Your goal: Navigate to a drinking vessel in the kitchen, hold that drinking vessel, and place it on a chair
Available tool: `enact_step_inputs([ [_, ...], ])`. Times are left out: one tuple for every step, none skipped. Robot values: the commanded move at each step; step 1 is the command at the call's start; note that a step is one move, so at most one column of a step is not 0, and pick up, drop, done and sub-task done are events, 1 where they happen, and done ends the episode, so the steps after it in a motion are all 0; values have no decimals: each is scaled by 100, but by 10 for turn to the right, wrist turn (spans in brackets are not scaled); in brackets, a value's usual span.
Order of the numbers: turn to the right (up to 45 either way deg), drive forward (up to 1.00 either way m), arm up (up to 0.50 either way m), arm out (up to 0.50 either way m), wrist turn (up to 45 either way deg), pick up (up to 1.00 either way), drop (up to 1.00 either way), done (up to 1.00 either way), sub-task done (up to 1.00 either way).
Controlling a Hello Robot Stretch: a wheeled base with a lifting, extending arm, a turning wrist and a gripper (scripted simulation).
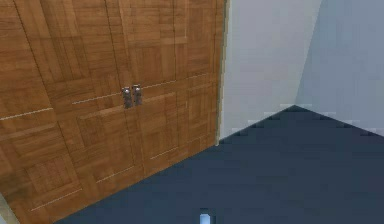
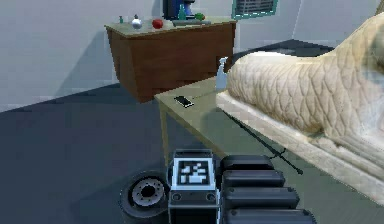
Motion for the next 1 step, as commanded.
enact_step_inputs([
  [-30,0,0,0,0,0,0,0,0],
])
